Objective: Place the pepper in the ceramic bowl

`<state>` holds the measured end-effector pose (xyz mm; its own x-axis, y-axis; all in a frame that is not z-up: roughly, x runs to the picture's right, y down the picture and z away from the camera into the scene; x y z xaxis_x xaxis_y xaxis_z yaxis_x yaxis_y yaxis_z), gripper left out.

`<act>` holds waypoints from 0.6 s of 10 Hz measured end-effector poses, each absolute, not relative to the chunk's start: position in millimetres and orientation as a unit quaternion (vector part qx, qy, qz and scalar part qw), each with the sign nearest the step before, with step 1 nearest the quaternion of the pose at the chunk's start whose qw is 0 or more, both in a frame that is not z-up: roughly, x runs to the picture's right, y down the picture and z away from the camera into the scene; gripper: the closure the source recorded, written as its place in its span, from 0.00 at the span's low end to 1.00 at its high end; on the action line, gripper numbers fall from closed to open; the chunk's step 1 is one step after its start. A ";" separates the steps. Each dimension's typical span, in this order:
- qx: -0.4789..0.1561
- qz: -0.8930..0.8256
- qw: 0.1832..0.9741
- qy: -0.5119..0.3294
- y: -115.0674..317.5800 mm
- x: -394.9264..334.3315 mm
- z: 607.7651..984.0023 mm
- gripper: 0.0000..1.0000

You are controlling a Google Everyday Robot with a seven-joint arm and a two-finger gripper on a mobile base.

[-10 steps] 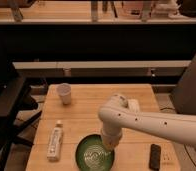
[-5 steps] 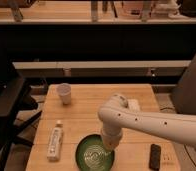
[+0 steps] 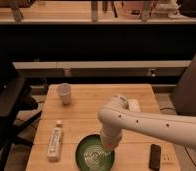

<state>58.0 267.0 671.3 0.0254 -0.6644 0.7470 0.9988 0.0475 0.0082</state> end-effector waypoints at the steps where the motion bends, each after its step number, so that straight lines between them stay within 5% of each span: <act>1: -0.270 -0.635 0.656 -0.306 267.7 54.5 669.0 1.00; 4: -0.239 -0.652 0.635 -0.337 275.1 35.6 659.9 1.00; 6: -0.225 -0.664 0.620 -0.351 282.6 24.4 652.1 0.91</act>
